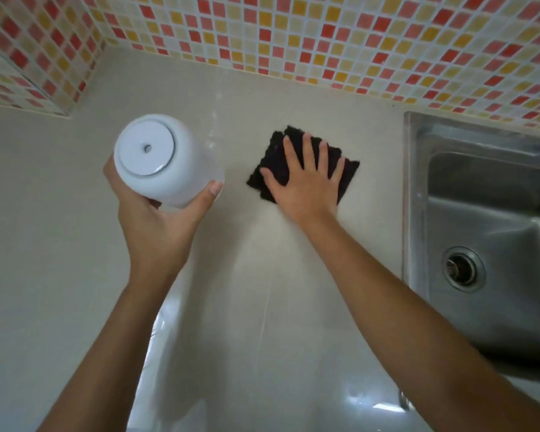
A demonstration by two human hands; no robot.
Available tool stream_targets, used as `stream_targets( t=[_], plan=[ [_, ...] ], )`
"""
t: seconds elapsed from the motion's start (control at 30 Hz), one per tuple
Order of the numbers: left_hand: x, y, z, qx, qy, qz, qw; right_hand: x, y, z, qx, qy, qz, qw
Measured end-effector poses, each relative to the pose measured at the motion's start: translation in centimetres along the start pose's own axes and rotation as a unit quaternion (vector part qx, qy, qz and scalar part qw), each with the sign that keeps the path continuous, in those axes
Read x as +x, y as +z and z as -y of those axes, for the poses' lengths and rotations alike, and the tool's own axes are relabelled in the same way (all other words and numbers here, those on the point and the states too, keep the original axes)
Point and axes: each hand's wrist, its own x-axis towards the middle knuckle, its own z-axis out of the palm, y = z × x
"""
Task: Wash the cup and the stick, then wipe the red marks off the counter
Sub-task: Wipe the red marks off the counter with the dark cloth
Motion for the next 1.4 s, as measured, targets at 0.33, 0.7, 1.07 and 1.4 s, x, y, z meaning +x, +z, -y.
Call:
stream_targets(
  t=[0.33,0.7,1.07,1.4],
  plan=[
    [-1.2,2.2,-1.0,0.016,-0.007,0.042,0.999,-14.6,1.4,-0.8,0.000,-0.078,-0.004,0.997],
    [-3.1,6.8,-1.9,-0.007,-0.032,0.110,0.993,-15.9,0.0,-10.0,-0.036,0.008,-0.019,0.999],
    [-7.1,7.2,-1.0,0.017,-0.044,0.177,0.983,-10.8,-0.6,-11.1,-0.030,0.034,-0.050,0.998],
    [-7.3,8.0,-0.1,0.001,-0.037,0.215,0.976,-20.3,0.5,-10.2,-0.052,0.016,-0.015,0.998]
  ],
)
